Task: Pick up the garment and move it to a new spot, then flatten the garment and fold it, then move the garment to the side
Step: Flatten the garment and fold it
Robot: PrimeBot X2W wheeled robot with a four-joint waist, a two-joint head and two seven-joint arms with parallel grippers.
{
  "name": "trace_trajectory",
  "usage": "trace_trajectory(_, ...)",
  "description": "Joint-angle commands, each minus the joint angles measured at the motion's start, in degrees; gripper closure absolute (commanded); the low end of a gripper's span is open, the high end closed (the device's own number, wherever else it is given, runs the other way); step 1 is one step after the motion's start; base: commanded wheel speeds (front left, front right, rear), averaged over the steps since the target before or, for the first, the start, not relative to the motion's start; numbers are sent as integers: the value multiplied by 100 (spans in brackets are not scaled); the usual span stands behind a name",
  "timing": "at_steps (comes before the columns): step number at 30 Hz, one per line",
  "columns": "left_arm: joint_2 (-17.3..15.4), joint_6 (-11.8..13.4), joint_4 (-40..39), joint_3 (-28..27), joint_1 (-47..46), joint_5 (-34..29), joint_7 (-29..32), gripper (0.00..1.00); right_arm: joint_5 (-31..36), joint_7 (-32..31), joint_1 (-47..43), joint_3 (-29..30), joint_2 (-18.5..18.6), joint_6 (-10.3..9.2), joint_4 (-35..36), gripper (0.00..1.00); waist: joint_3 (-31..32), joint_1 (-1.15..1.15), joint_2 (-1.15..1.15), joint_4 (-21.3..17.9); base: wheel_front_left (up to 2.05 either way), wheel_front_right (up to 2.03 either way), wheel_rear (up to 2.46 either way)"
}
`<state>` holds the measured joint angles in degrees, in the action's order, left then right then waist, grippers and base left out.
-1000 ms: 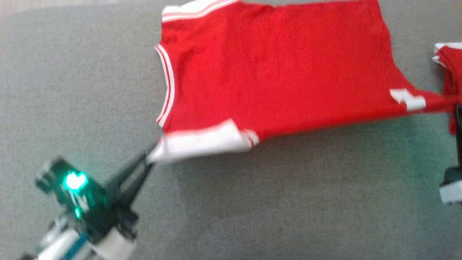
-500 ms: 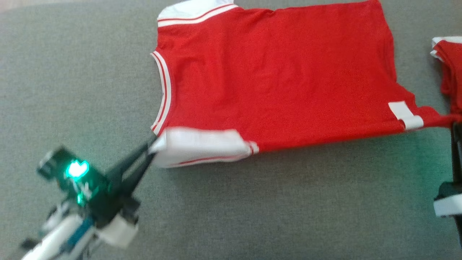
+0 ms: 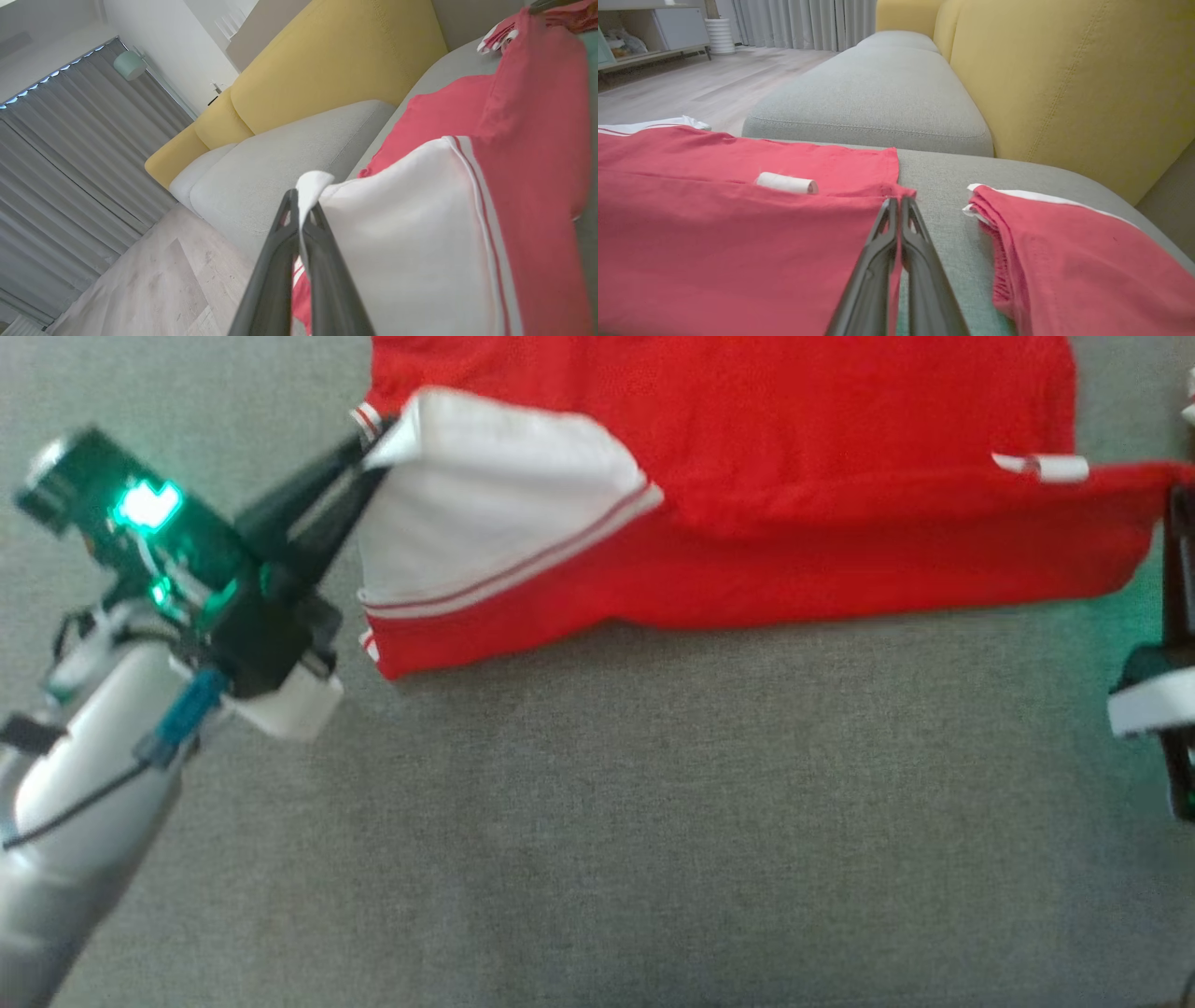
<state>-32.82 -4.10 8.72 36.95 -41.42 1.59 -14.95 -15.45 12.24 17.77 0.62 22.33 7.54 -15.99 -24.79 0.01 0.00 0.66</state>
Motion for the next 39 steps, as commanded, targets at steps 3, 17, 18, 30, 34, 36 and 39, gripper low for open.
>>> trace_trajectory(3,-172,-41,69,-278,-450,-105,-5,100,34,-114,287,-197,125,-5,-59,100,-193,-1,0,-19,0,0,0)
trace_trajectory(17,808,588,765,-1159,601,1198,-5,0,-123,156,645,-254,-186,-5,-750,0,-101,-1,0,15,0,0,0)
trace_trajectory(18,963,648,745,-1293,825,1379,-5,0,-127,179,594,-220,-214,-5,-751,0,-67,-1,0,18,0,0,0)
trace_trajectory(30,1945,785,1722,-1493,2003,2165,123,0,-113,265,254,-191,-432,-5,-838,0,208,-1,0,-85,0,0,0)
trace_trajectory(34,2042,750,1878,-1431,2027,2229,152,0,-121,270,266,-207,-420,-5,-876,0,213,-1,0,-117,0,0,0)
trace_trajectory(36,2078,732,1909,-1395,2056,2254,168,0,-117,272,272,-197,-428,-5,-893,0,217,-1,0,-125,0,0,0)
trace_trajectory(39,2117,720,1886,-1360,2088,2274,170,0,-114,273,271,-179,-435,-5,-891,0,224,-1,0,-126,0,0,0)
